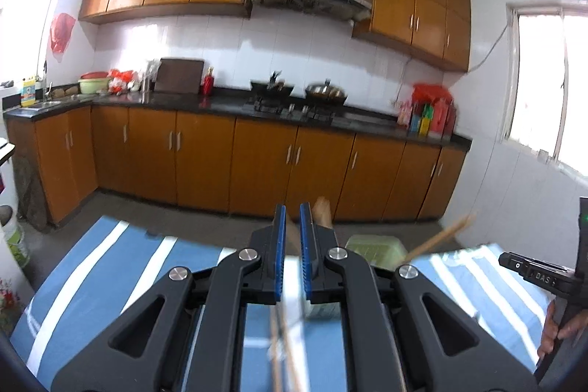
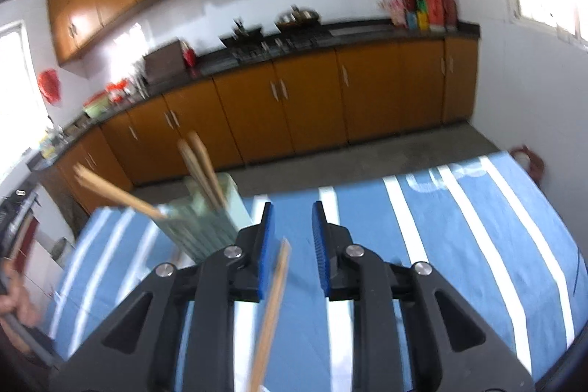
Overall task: Organize utensils
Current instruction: 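Lower the left tool onto a chopstick while the right tool grasps another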
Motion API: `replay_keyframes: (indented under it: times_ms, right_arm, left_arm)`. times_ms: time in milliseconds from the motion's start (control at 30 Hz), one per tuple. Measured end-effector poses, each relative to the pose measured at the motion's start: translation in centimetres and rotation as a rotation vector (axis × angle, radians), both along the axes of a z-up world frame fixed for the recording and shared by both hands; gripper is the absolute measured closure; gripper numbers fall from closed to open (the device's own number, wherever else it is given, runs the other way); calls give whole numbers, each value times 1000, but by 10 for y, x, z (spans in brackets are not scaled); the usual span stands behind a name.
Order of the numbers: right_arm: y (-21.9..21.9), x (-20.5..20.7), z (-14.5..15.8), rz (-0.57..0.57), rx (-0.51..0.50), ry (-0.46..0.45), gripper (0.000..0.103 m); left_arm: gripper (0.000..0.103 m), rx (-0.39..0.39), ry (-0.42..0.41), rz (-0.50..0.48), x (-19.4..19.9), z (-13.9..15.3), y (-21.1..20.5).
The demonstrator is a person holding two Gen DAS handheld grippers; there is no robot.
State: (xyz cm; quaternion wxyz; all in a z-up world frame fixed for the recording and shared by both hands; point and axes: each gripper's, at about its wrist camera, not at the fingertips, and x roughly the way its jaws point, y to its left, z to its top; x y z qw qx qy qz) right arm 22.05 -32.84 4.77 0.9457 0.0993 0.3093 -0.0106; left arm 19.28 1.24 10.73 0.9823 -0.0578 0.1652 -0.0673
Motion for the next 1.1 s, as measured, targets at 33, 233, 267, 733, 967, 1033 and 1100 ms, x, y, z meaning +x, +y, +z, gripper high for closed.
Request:
replay_keyframes:
  times_ms: [33, 233, 267, 733, 967, 1033, 1100]
  right_arm:
    - [1, 0, -19, -7, -2, 39, 81]
    - [22, -1, -104, 34, 39, 210, 81]
    - [26, 0, -114, 44, 48, 227, 82]
    - [75, 4, -158, 134, 63, 307, 86]
    - [80, 5, -159, 130, -30, 297, 95]
    - [76, 6, -159, 99, -53, 294, 95]
    - [69, 7, -158, 75, -48, 292, 95]
  left_arm:
    - [95, 14, 21, 6, -2, -9, 3]
    - [95, 94, 200, 41, -2, -79, 20]
    - [95, 96, 230, 42, -3, -89, 22]
    - [95, 126, 417, 3, -6, -163, 22]
    - [95, 118, 439, -16, -5, -170, 17]
    - [95, 115, 444, -23, -4, -171, 16]
    - [95, 111, 451, -34, -4, -173, 15]
